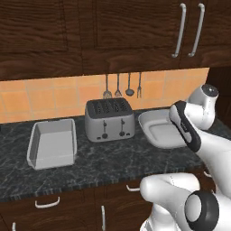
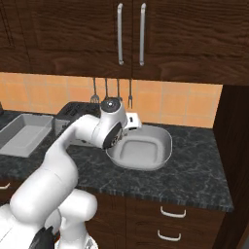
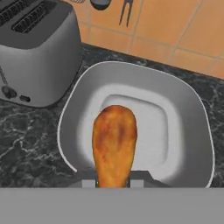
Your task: Place one broccoli and one chicken drumstick in each tupperware on the nearby counter, to pack two identical lunches.
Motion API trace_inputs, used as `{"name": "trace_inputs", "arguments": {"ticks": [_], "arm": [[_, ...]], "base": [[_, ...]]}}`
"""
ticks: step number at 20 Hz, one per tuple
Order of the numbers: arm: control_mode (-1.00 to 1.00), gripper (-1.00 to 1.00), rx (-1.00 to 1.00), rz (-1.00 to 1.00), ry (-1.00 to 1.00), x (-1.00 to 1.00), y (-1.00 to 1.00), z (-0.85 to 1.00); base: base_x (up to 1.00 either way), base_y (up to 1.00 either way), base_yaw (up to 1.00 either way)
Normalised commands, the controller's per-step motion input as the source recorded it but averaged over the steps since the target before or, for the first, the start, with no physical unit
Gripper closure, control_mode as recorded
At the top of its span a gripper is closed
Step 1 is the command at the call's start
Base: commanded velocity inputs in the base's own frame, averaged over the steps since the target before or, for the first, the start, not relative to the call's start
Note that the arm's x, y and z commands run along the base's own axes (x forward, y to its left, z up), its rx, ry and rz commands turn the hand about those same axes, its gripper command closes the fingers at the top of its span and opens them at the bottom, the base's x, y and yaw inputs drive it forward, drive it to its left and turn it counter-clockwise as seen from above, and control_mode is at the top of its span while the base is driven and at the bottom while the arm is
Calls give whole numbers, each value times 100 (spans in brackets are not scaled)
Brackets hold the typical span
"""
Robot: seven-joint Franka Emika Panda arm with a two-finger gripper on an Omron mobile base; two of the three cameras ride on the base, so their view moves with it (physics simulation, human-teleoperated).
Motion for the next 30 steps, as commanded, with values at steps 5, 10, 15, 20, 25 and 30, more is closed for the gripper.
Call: {"name": "trace_inputs", "arguments": {"ticks": [5,10,15,20,25,30], "arm": [[-100,100,0,0,4,58,-55,-49],[-100,100,0,0,13,33,-26,-34],[-100,100,0,0,1,32,-21,-44],[-100,100,0,0,2,45,-17,-24],[-100,100,0,0,4,55,-22,-21],[-100,100,0,0,1,23,-17,-47]], "base": [[0,0,0],[0,0,0],[0,0,0],[0,0,0],[0,0,0],[0,0,0]]}}
